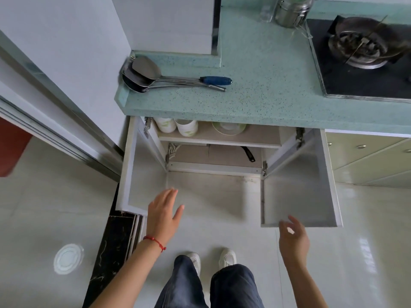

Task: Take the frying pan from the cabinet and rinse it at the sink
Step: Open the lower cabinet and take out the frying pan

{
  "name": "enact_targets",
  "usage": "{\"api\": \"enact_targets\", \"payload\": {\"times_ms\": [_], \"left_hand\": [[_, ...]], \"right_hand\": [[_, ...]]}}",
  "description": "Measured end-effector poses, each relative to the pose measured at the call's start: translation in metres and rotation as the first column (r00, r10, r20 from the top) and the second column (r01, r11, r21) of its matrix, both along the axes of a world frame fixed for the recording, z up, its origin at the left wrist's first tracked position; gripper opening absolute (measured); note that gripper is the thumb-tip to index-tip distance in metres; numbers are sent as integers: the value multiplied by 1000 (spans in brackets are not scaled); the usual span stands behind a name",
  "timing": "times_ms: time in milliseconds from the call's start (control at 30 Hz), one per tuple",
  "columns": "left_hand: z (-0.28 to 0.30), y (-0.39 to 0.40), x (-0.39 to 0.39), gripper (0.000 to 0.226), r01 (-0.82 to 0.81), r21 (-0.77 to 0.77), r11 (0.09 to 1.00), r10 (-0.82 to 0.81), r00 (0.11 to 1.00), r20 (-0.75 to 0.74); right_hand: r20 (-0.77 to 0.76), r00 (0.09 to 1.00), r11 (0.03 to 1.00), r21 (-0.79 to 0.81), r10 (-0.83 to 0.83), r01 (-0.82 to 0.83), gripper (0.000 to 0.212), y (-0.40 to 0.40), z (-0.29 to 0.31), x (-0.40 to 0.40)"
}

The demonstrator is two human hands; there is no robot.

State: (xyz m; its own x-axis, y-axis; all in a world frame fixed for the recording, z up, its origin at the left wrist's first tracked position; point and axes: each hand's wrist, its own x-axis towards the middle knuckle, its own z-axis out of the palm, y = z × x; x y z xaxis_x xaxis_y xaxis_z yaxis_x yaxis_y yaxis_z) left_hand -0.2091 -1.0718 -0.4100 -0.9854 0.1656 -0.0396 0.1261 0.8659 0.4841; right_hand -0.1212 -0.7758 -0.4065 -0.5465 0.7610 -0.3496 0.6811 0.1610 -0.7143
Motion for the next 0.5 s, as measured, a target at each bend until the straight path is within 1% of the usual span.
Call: {"api": "enact_targets", "payload": {"times_ms": [33,100,133,200,267,400,467,500], "left_hand": [[3,5,-2,46,43,-38,998,-43,999,5],[7,13,-7,44,95,-92,991,-95,995,10],[7,17,-10,46,113,-117,987,-112,994,18],[5,24,-16,60,144,-171,975,-138,989,49],[-1,33,-25,65,156,-190,969,-144,987,72],[-24,62,-49,68,160,-235,959,-137,984,113],[-38,77,-63,64,181,-255,950,-151,980,131],[-47,84,-71,59,194,-272,943,-162,977,137]], "right_hand": [[24,993,991,62,116,-117,35,-2,1,-4],[118,944,930,168,309,-325,40,-3,4,-12],[160,910,890,198,383,-410,41,-2,4,-17],[213,851,826,218,479,-520,44,4,4,-30],[227,812,785,217,538,-581,45,15,-2,-44],[247,750,717,222,614,-661,45,39,-33,-77],[270,729,701,210,629,-682,45,48,-53,-92],[274,723,695,209,634,-689,46,52,-65,-100]]}}
